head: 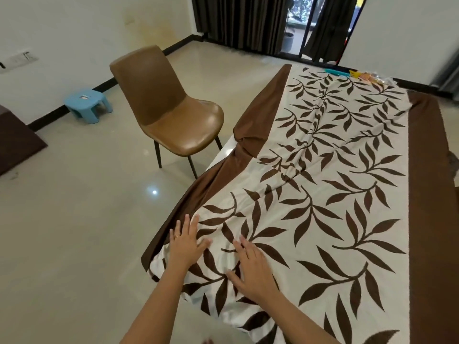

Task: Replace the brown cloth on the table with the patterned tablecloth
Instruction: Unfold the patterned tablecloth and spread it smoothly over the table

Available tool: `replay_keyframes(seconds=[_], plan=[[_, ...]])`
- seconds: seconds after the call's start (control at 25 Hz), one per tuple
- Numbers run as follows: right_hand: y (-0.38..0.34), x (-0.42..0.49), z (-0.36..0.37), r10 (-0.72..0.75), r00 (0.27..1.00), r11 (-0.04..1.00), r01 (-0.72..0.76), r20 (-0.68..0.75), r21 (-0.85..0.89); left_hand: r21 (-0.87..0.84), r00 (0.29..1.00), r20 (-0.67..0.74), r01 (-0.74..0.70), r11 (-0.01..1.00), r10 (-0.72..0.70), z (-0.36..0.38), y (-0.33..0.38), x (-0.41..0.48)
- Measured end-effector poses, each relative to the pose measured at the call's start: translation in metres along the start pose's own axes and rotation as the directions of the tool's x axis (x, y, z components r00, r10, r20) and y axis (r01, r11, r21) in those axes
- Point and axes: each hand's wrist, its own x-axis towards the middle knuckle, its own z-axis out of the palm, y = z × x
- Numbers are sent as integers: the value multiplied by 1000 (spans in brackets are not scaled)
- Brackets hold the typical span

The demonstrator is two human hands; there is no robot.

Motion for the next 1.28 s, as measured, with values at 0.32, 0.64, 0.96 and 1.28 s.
replay_keyframes(seconds=[0.32, 0.64, 0.96, 1.28], plan=[[-26, -1, 32, 88, 993, 991, -79, 81, -110, 34, 991, -68, 115, 993, -112, -10, -42, -18], [-45, -13, 30, 160, 987, 986, -160, 2, -39, -687, 841, -36, 372, 625, -540, -48, -83, 25], [-54, 44, 39, 247, 969, 959, -242, 13, -148, -682, 836, 514, 536, 498, -195, -60, -110, 40], [-64, 33, 47, 220, 973, 972, -213, 67, -99, -859, 847, 487, 508, 55, -214, -44, -182, 11]])
